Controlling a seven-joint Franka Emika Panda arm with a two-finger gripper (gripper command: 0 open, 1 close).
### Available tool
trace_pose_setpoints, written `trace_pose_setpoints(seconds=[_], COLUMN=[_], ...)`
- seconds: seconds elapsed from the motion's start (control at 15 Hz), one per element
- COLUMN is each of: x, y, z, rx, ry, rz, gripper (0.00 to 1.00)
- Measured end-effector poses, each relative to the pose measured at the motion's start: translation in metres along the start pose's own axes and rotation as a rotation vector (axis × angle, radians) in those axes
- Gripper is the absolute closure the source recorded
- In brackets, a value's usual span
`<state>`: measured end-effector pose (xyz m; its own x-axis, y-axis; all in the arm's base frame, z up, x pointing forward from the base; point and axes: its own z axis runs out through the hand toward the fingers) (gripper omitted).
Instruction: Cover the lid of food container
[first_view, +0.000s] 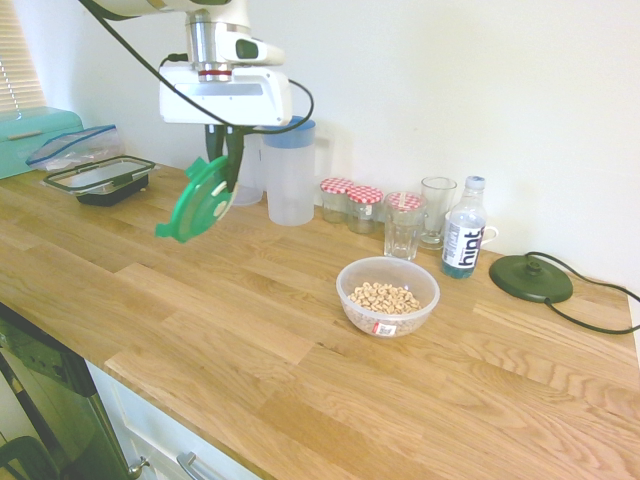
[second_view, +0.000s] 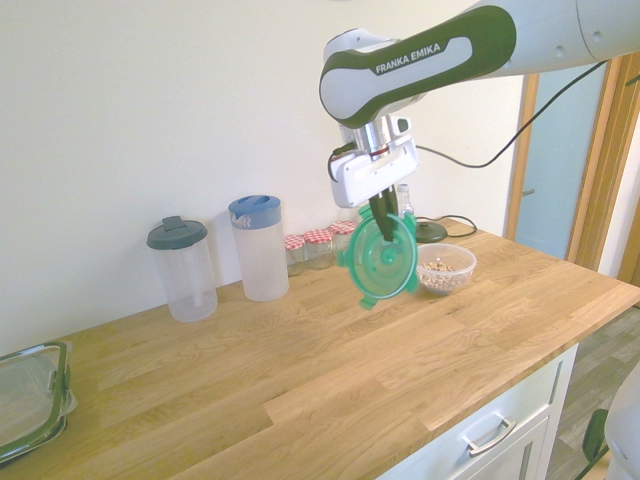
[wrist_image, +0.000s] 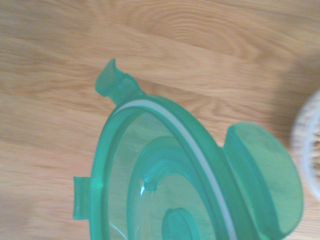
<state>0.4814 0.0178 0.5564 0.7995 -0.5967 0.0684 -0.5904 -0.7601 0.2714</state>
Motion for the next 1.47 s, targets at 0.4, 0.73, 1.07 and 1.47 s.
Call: trace_pose_setpoints(seconds=[0.4, 0.73, 1.07, 1.47], x=[0.029, 0.047, 0.034, 0.050], y=[0.027, 0.031, 0.029, 0.009], z=[-0.021, 0.005, 0.053, 0.124], rx=[-0.282, -0.525, -0.779, -0.931], ry=[0.289, 0.473, 0.590, 0.737], rz=[0.074, 0.184, 0.306, 0.261], gripper=[1.00, 1.00, 1.00, 1.00])
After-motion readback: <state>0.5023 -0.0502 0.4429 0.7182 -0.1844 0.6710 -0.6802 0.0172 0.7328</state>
